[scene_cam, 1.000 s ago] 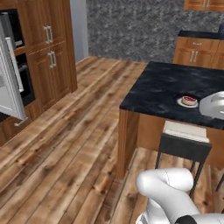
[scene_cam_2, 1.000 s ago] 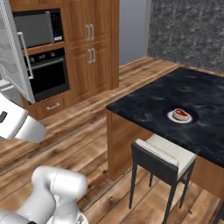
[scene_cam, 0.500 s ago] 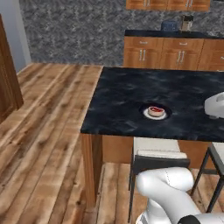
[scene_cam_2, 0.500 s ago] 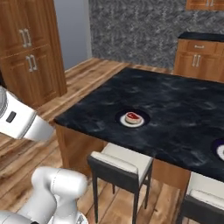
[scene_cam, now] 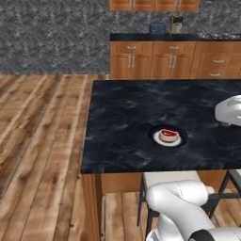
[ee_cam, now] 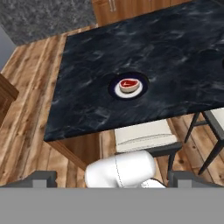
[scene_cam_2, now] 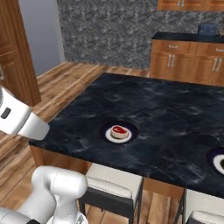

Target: Transport the steak and potato to the fridge. Place the steak on the rack containing meat and place the potato on the rack containing the vegetable, ensuring meats and vegetables are on different racks.

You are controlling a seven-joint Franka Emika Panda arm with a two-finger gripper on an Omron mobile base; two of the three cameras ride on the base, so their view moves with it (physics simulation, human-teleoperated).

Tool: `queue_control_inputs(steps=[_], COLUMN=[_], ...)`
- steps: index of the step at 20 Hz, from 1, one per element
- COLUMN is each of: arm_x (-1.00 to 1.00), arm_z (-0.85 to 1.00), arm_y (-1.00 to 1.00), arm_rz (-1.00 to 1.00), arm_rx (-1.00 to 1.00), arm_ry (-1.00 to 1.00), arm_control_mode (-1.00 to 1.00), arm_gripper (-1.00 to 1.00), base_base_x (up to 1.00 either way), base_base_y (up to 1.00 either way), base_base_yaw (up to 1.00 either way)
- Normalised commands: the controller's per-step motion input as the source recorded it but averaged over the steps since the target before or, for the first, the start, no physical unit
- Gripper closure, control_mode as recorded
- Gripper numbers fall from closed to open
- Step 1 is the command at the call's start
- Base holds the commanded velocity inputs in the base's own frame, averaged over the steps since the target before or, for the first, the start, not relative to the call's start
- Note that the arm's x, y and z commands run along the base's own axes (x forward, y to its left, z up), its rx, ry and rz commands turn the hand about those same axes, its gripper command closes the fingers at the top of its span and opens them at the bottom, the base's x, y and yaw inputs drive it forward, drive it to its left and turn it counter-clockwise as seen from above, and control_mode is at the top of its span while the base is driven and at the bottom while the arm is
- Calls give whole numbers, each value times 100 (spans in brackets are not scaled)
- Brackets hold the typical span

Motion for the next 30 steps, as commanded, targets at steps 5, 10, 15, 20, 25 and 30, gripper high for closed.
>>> queue_control_inputs(steps=[5, 10, 15, 20, 25, 30], arm_x=[0, 0, 0, 40, 97, 81], arm_z=[0, 0, 0, -13, -42, -57], arm_y=[0, 0, 0, -8, -5, -11], arm_rz=[0, 0, 0, 0, 0, 1], arm_rx=[0, 0, 0, 0, -2, -10], arm_ry=[0, 0, 0, 12, 26, 18], arm_control_mode=[100, 100, 100, -100, -100, -100], arm_gripper=[-100, -100, -100, -100, -100, -100], base_base_x=[93, 74, 59, 41, 0, 0], base_base_y=[4, 1, 0, 0, 0, 0], base_base_yaw=[-21, -37, -6, -1, 0, 0])
